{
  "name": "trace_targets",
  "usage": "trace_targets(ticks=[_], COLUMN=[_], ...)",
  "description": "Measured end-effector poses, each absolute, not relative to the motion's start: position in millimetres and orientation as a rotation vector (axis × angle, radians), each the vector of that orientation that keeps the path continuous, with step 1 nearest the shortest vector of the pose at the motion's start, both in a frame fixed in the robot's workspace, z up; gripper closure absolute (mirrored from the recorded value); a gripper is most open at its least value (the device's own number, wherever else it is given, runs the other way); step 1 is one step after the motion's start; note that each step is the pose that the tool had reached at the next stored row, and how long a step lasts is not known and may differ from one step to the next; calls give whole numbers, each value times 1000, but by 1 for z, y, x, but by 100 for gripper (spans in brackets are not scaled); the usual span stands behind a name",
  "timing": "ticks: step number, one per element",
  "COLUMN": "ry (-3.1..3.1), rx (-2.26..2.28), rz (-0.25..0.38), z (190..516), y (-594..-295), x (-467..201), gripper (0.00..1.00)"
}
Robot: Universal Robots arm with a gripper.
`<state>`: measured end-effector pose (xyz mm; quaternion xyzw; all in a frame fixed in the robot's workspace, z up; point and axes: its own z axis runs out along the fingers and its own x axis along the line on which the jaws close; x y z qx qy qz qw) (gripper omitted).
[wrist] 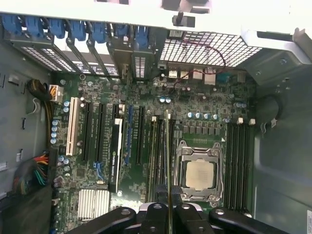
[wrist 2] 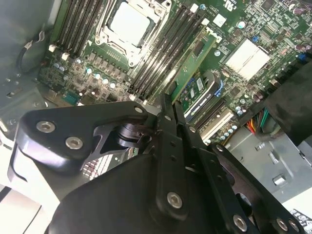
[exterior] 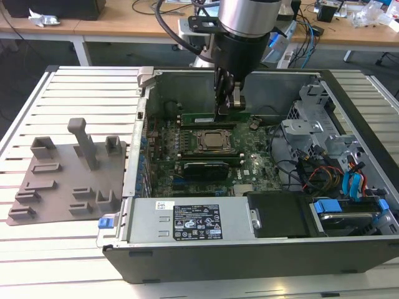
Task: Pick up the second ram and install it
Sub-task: 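Insert the second ram into the second slot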
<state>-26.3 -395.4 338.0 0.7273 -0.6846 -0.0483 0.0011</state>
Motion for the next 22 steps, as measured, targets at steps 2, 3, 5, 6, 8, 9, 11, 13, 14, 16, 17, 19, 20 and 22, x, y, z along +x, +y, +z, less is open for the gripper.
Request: trace_targets(ticks=[2, 3, 5, 6, 8, 9, 11, 13, 14, 16, 17, 19, 20, 22], ry=[-2149, -2149, -2149, -2149, -2149, -2149, -2149, -2149, -2149, -2149, -2149, -2149, -2149, -2149], rx=[2283, 2283, 2284, 2283, 2283, 2283, 2283, 2283, 2283, 2283, 2283, 2283, 2283, 2283], rz=[-152, -152, -152, -152, -152, -152, -152, -152, -152, -152, -152, -152, -152, -152], z=[331, 328, 326, 324, 317, 315, 311, 308, 306, 303, 301, 299, 297, 292], y=[-395, -395, -395, -395, -395, -395, -395, -395, -395, -395, -395, -395, -395, -395], x=[-26, -26, -26, -26, -26, -26, -26, -26, -26, -26, -26, -26, -26, -26], gripper=[86, 86, 86, 86, 86, 86, 86, 86, 86, 86, 86, 86, 86, 86])
